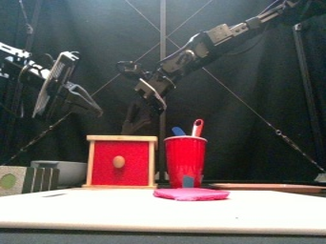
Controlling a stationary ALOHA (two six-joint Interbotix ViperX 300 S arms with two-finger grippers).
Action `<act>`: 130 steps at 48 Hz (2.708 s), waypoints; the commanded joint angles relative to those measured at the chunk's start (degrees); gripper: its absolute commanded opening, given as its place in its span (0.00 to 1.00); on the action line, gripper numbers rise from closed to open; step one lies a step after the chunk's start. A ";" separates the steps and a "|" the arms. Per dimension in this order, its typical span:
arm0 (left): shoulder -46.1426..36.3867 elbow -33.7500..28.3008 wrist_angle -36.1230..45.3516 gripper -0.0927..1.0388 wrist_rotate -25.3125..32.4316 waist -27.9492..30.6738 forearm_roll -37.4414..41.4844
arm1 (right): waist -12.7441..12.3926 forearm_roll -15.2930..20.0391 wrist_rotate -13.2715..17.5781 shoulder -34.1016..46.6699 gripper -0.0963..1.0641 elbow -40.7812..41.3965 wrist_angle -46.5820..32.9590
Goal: Get the cutter from the drawer then cut the dough then place the extra dough in the bowl
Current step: Open the drawer
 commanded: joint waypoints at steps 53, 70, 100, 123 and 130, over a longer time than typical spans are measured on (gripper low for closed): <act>14.06 -8.96 1.93 0.80 -18.02 -4.92 -14.41 | -0.44 -0.35 0.97 -1.14 0.11 1.14 5.36; 24.08 -13.45 -1.41 0.80 -18.54 -4.66 -15.91 | -0.44 -0.35 1.05 -1.05 0.11 1.23 5.36; 29.62 -15.82 -8.09 0.80 -18.46 -3.08 -18.90 | -0.26 -0.35 1.14 -0.70 0.11 1.49 5.01; 31.73 -16.70 -8.26 0.79 -18.19 -1.67 -18.46 | -0.18 -0.35 1.14 -0.70 0.11 1.49 5.01; 31.64 -16.52 -8.26 0.79 -18.19 -1.41 -18.72 | -0.26 -0.35 1.14 -0.62 0.11 1.49 5.01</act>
